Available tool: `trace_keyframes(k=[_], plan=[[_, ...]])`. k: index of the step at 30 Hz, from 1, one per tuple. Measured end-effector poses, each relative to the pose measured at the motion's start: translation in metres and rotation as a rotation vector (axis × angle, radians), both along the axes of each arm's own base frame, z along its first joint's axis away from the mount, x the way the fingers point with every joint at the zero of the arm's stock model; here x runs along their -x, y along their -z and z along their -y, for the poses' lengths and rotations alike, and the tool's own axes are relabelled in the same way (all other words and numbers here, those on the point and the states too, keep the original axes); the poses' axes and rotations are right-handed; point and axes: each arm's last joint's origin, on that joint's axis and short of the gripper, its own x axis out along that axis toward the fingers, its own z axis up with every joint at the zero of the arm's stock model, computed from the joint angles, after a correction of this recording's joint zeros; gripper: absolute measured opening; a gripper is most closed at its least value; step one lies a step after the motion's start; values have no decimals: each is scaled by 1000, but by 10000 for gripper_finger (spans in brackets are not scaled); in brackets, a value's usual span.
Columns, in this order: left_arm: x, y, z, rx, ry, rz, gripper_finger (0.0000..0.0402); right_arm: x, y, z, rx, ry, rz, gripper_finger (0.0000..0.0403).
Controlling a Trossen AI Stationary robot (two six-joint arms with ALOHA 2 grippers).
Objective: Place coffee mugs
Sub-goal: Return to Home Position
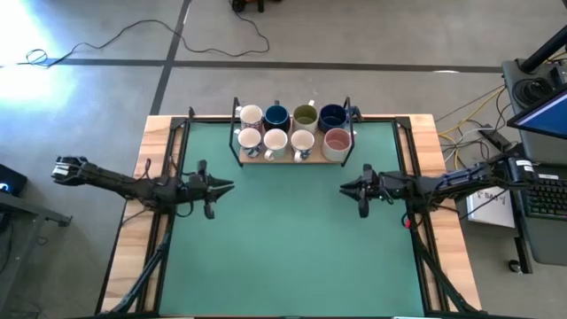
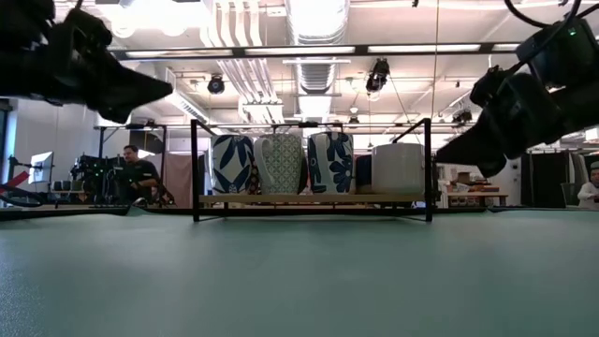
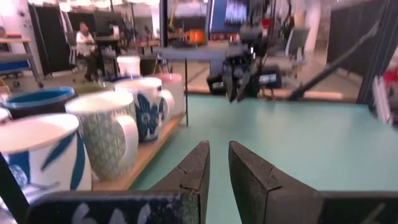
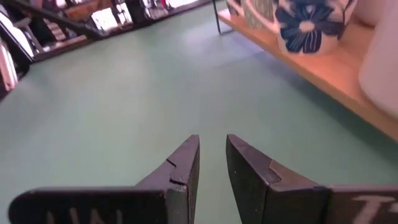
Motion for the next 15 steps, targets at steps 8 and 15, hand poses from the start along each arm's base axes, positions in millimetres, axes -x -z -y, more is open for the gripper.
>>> trace_keyframes(k=[8,15], plan=[[12,-16,-2,29,0,159,42,3,-15,0,7,0,116,68],[23,-28,-4,54,0,293,42,11,-35,-1,16,0,273,68]])
